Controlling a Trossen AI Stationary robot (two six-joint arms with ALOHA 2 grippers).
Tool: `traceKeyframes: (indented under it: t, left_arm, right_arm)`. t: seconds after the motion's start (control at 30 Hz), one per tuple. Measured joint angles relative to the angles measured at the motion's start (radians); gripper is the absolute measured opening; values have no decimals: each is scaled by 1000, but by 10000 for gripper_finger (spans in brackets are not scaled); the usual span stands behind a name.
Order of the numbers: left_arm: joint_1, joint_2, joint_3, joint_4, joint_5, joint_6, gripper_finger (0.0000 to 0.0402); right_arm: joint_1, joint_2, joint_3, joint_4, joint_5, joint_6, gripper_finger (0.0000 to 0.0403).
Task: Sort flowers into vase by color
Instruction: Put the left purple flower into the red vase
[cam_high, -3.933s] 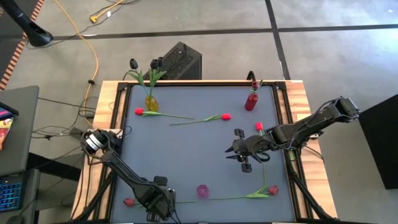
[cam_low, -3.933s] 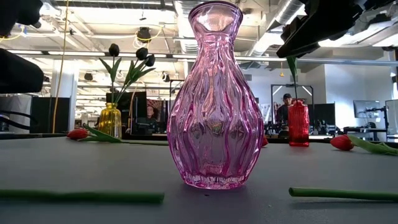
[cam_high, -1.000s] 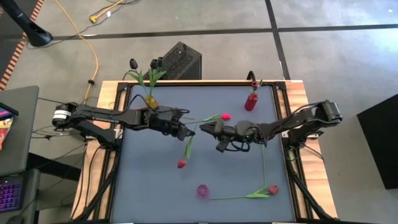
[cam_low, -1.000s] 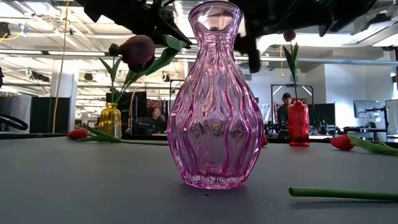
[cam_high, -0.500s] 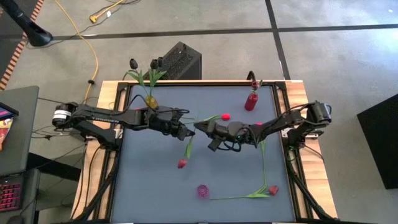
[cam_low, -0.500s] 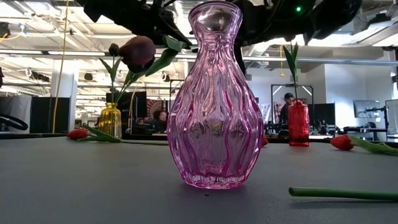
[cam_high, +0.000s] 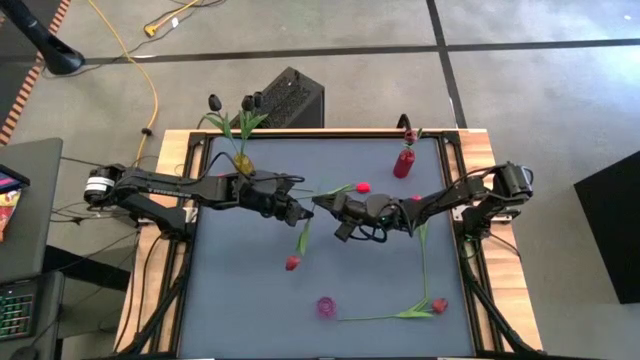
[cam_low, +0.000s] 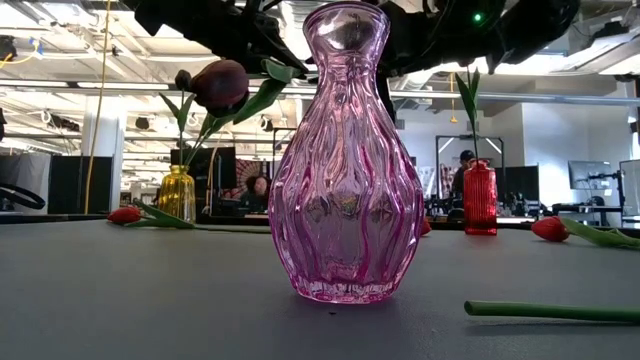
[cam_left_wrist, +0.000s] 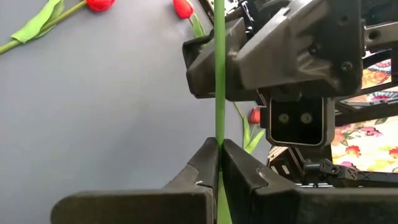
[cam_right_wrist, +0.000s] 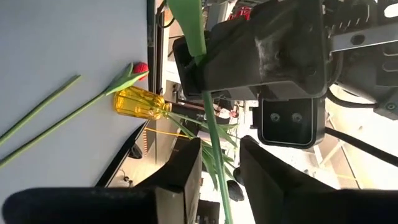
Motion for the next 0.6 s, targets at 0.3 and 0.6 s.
traceKeyframes:
  t: [0.3, 0.6]
  left_arm:
    - [0, 0, 0, 0, 6, 1, 0]
    - [0, 0, 0, 0, 6, 8, 0]
  right_arm:
    - [1, 0, 0, -12, 0, 0, 118]
    - [1, 0, 0, -17, -20, 2, 117]
